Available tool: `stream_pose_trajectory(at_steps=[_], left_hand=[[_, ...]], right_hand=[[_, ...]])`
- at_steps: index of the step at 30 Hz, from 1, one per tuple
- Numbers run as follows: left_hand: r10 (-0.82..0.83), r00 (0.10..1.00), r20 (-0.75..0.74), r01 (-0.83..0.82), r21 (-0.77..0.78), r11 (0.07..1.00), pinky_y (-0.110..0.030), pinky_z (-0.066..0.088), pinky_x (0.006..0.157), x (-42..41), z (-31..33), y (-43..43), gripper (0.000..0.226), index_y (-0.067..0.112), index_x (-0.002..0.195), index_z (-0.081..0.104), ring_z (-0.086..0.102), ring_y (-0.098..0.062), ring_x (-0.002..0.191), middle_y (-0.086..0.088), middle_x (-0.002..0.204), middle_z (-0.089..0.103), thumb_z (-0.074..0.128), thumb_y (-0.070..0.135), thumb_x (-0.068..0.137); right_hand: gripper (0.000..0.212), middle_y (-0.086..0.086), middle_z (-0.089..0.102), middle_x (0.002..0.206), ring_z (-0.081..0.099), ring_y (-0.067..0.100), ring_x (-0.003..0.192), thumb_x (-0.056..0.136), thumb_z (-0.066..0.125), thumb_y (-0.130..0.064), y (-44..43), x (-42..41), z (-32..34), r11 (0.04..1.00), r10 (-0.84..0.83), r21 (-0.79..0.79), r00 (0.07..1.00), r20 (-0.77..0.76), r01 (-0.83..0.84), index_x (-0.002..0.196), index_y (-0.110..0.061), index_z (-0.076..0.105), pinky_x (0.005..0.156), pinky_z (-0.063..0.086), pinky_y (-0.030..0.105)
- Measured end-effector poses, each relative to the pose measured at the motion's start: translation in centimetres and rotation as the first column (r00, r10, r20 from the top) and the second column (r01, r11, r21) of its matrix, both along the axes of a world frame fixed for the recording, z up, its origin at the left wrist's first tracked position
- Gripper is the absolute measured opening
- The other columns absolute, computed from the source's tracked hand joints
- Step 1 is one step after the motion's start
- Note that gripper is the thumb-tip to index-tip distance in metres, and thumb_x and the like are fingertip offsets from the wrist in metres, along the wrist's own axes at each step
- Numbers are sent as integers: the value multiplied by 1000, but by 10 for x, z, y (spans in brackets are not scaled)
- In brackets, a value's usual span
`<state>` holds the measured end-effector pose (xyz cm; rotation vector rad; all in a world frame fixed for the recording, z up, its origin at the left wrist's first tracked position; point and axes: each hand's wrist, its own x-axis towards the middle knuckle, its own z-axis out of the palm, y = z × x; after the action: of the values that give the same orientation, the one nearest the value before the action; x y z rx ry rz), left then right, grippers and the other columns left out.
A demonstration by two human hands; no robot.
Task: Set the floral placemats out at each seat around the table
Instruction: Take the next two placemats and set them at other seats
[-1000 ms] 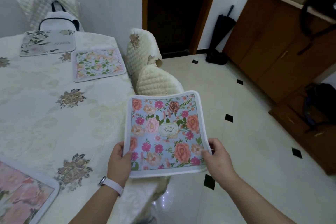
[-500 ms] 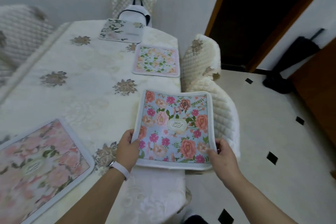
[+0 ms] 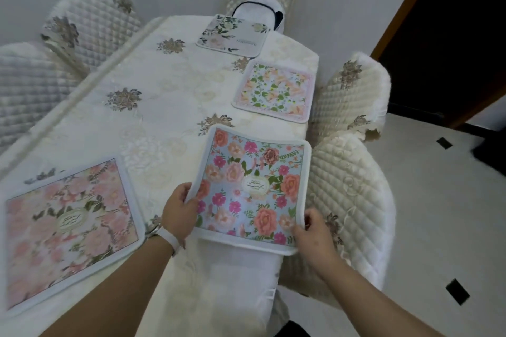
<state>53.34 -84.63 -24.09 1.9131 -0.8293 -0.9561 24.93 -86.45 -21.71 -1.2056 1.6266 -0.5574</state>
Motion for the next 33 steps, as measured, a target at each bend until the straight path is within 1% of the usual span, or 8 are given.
stream_pose_trajectory(at_steps=[2, 5, 10, 15, 19, 23, 25, 33], left_hand=[[17, 1000, -8, -17, 28, 999, -30, 50, 58, 0, -4, -5, 22, 27, 93, 60, 66, -22, 75, -4, 89, 68, 54, 6, 91], [27, 1000, -6, -27, 88, 996, -35, 55, 61, 0, -15, -12, 20, 26, 92, 60, 67, -24, 76, -5, 89, 68, 56, 6, 91], [5, 999, 49, -13, 154, 988, -44, 57, 67, 4, -33, -17, 20, 22, 105, 57, 67, -27, 76, -4, 89, 67, 59, 9, 90], [-14, 997, 82, -3, 205, 979, -47, 57, 72, 11, -47, -16, 19, 28, 104, 55, 67, -26, 77, 2, 87, 68, 58, 15, 91], [-41, 994, 105, 15, 238, 971, -47, 57, 73, 14, -49, -15, 21, 25, 109, 54, 66, -25, 76, 1, 87, 67, 56, 13, 92], [-65, 991, 116, 33, 258, 966, -37, 55, 67, 13, -50, -15, 27, 20, 117, 53, 65, -25, 77, -6, 95, 66, 55, 11, 92], [-86, 990, 114, 53, 267, 962, -34, 54, 65, 13, -49, -14, 29, 21, 119, 51, 65, -25, 78, -5, 96, 64, 57, 13, 92], [-247, 954, 171, 187, 307, 933, -44, 58, 77, 39, -58, 6, 39, 27, 117, 57, 67, -21, 86, 3, 101, 69, 54, 16, 79]], right_hand=[[15, -4, 68, 91, 67, 7, 78, 91, 66, -20, -7, -1, -7, 999, 43, 29, 999, -21, -43, 96, -13, 54, 55, 52, 17], [15, -4, 68, 93, 68, 9, 81, 90, 67, -21, -13, -7, -25, 993, 104, 69, 993, -60, -100, 96, -15, 54, 66, 59, 29], [14, -7, 65, 94, 63, 3, 81, 91, 65, -19, -15, -9, -47, 984, 158, 101, 983, -90, -148, 99, -15, 53, 62, 53, 20], [15, -10, 64, 93, 62, -1, 81, 92, 63, -15, -9, -7, -60, 985, 131, 117, 990, -44, -125, 93, -22, 51, 62, 51, 15], [15, -4, 66, 101, 65, 8, 89, 91, 61, -10, -9, -10, -73, 978, 133, 168, 989, -57, -122, 102, -18, 55, 77, 58, 29], [26, -2, 69, 110, 66, 12, 96, 90, 59, -11, -9, -13, -83, 961, 188, 220, 979, -74, -167, 116, -15, 58, 79, 56, 26], [29, -3, 67, 111, 65, 14, 98, 90, 60, -16, -8, -10, -83, 953, 202, 246, 975, -92, -174, 118, -17, 56, 85, 56, 33], [44, -6, 66, 115, 64, 15, 103, 82, 64, -30, -4, 1, -81, 927, 288, 291, 946, -149, -237, 123, -21, 51, 91, 55, 37]])
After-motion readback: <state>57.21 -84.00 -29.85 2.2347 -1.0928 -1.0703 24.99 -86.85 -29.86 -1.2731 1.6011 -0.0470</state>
